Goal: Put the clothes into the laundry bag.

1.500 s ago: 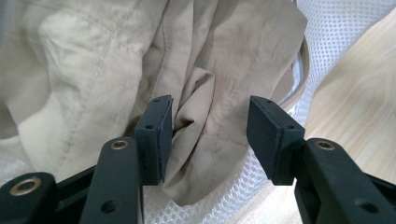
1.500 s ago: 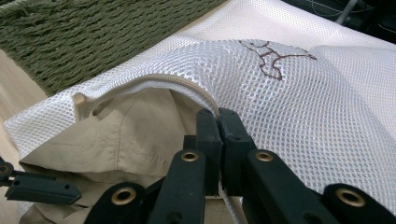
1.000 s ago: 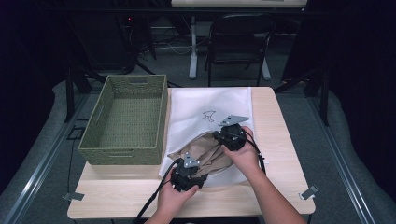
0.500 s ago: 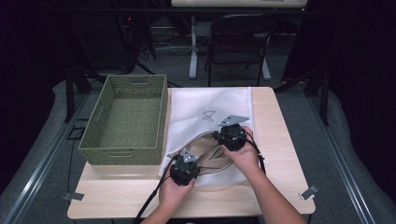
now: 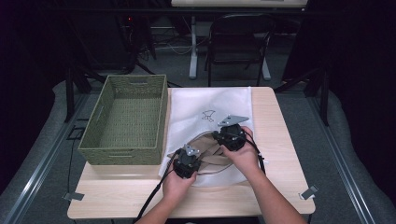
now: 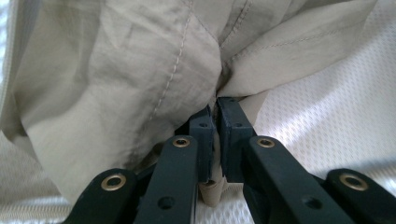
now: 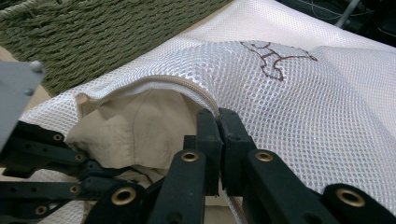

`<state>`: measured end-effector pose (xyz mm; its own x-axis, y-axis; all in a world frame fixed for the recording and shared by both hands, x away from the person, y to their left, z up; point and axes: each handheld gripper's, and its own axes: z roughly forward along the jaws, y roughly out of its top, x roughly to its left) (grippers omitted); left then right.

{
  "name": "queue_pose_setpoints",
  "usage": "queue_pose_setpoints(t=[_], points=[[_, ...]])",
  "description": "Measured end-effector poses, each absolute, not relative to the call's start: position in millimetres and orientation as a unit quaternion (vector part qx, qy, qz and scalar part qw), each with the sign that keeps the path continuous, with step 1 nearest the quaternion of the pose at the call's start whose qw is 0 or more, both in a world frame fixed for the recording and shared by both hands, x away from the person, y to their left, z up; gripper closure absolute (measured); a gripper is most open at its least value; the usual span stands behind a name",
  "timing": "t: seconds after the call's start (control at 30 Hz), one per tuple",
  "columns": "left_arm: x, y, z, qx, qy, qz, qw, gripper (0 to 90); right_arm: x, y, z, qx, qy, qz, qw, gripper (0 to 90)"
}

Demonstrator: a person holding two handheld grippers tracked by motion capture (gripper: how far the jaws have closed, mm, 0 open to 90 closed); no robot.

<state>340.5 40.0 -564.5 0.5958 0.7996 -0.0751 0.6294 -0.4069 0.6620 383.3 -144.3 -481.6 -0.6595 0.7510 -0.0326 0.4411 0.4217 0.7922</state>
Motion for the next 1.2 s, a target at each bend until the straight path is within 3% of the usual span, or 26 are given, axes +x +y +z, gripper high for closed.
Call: queue_pose_setpoints(t=[0.77,0.93,1.2], points=[[364,27,-565,0.831,0.427,0.145,0.326,81.7,384,-146,-480,0.365,0.819,0.399,0.194,88.2],[354,30,-557,0.831,0.420,0.147,0.334,60.5,384,-146,-480,0.367,0.816,0.402,0.194,88.2],[333,50,-537,0.822,0.418,0.151,0.357,46.7,384,-147,-479,0.367,0.816,0.401,0.196,88.1]])
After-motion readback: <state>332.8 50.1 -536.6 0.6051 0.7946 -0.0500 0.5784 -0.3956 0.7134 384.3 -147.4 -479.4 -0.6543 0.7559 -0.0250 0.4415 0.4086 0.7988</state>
